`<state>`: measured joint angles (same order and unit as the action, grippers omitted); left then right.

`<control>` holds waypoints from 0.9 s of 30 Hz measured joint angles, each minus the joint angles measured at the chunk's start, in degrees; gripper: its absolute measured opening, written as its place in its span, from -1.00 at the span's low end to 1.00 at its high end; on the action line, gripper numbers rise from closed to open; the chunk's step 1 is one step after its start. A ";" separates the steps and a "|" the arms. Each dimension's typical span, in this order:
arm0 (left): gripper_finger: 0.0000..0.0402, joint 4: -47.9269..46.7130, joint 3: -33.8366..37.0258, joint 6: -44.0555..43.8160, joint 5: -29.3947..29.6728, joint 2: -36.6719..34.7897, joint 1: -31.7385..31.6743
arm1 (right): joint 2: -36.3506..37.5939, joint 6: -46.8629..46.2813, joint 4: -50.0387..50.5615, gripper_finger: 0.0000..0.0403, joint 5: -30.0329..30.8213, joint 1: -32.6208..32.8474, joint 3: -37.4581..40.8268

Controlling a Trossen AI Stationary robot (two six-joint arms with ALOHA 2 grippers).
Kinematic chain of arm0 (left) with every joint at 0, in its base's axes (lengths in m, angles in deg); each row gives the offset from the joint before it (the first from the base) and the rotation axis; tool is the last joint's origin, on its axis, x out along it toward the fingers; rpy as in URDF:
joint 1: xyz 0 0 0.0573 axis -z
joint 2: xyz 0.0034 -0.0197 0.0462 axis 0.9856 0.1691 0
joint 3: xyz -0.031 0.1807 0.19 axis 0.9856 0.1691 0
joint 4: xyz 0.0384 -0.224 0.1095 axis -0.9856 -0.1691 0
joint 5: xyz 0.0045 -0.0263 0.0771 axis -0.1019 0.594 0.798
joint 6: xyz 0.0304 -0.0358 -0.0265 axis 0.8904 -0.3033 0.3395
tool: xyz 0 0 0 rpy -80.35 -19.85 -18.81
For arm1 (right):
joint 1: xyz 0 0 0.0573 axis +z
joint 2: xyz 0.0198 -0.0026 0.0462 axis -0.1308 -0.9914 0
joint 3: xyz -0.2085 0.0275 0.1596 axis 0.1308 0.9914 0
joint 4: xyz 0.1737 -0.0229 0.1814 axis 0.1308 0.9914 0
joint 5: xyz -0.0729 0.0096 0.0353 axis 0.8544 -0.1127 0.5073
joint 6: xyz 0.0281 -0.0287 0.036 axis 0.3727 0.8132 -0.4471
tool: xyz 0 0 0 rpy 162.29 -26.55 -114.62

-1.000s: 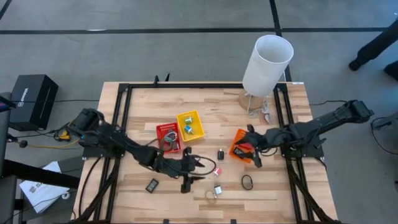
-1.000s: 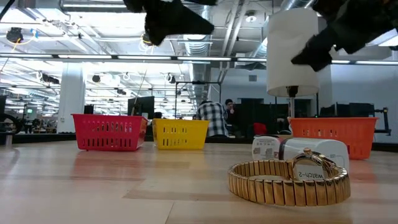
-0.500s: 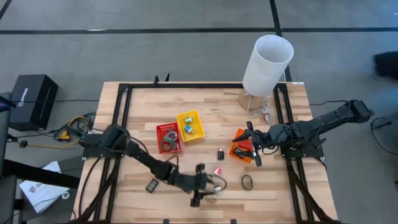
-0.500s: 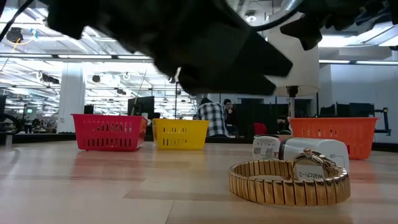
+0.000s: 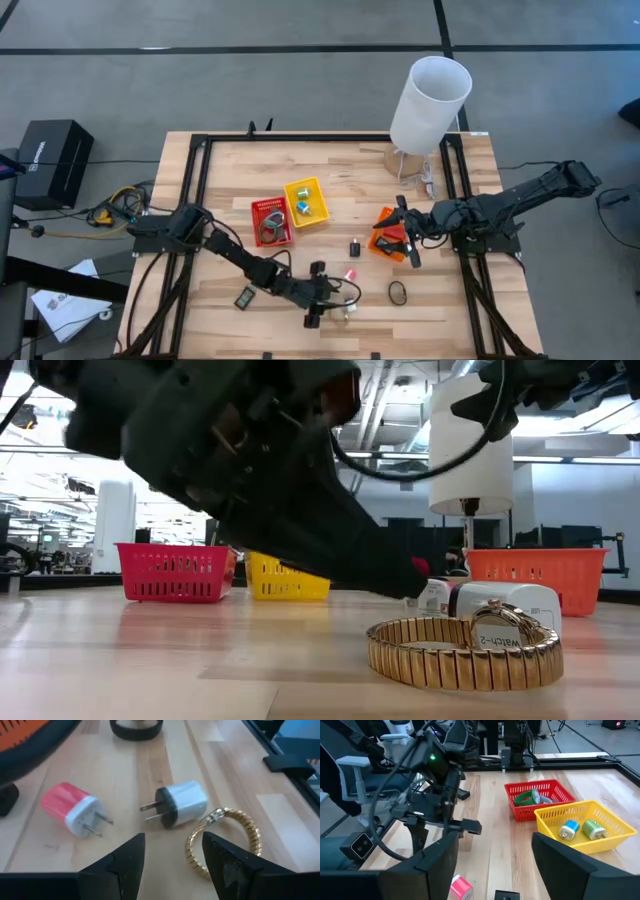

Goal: Pick & Place Office items
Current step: Put the gold wrist watch into the red bin

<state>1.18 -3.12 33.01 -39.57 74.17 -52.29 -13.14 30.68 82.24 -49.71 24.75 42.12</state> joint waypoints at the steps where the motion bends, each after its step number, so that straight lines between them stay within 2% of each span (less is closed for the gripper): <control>1: -0.04 -0.18 0.02 -0.10 -0.05 0.02 0.03 | 0.00 0.00 0.00 0.21 0.00 0.00 0.00; 10: -0.08 1.07 0.06 -0.57 -0.01 1.10 0.21 | 0.00 0.00 -0.02 0.21 0.00 0.00 0.00; 18: -0.14 3.49 -3.04 -1.38 -0.26 6.41 0.21 | -0.02 0.15 0.11 0.21 -0.02 0.00 0.00; 22: -0.29 2.80 -2.99 -1.28 -0.57 6.49 0.06 | -0.02 0.15 0.43 0.21 -0.02 0.00 0.00; 27: -0.59 2.00 -2.87 2.26 -0.59 5.50 0.12 | -0.02 0.17 1.07 0.21 -0.02 0.00 0.00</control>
<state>3.18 -5.99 35.26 -40.17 79.67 -52.17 -13.16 30.85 83.31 -49.73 24.75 42.12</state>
